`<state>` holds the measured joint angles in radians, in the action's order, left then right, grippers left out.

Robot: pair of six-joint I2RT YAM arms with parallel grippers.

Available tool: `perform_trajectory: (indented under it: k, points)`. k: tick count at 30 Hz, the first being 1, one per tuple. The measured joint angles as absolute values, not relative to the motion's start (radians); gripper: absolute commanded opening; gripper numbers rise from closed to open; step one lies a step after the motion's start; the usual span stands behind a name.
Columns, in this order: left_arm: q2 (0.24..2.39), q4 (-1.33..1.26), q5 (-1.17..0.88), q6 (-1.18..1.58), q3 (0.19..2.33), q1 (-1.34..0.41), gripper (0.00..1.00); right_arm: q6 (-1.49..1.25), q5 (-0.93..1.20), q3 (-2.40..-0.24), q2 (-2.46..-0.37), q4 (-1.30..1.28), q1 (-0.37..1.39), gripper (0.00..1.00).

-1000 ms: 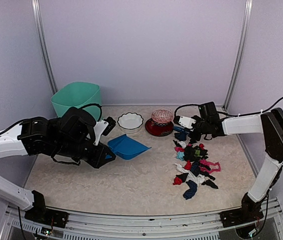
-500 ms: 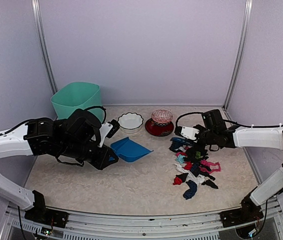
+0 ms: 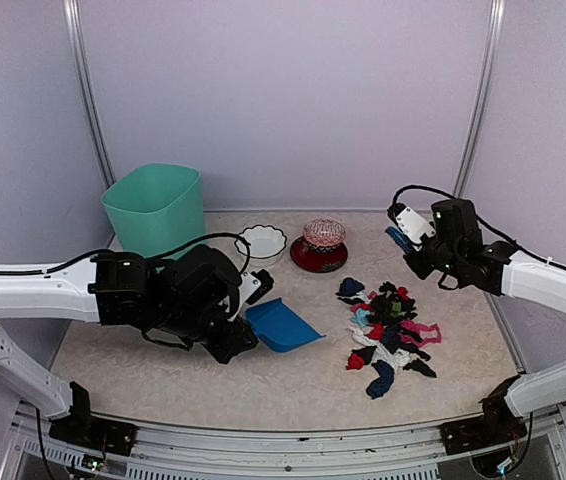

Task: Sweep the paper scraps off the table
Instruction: Sweep the paper scraps into the dustpan.

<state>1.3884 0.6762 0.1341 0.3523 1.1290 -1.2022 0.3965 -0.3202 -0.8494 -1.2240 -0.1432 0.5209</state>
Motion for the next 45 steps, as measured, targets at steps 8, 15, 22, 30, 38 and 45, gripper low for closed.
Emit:
perform_trajectory:
  k: [8, 15, 22, 30, 38, 45]
  points:
    - [1.478, 0.623, 0.159, 0.266, 1.124, -1.248, 0.0, 0.039, -0.52, -0.884, -1.251, -0.358, 0.519, 0.0]
    - [1.508, 0.568, 0.157, 0.215, 1.077, -1.259, 0.0, -0.14, -0.537, -0.92, -1.369, -0.485, 0.514, 0.0]
    - [1.508, 0.538, 0.15, 0.189, 1.042, -1.272, 0.0, -0.193, -0.516, -0.92, -1.446, -0.53, 0.514, 0.0]
    - [1.542, 0.516, 0.141, 0.163, 1.033, -1.285, 0.0, -0.2, -0.49, -0.929, -1.481, -0.53, 0.514, 0.0]
    - [1.648, 0.485, 0.131, 0.13, 1.039, -1.285, 0.0, -0.2, -0.458, -0.937, -1.503, -0.53, 0.528, 0.0]
    - [1.722, 0.455, 0.106, 0.104, 1.102, -1.283, 0.0, -0.215, -0.448, -0.937, -1.503, -0.544, 0.572, 0.0]
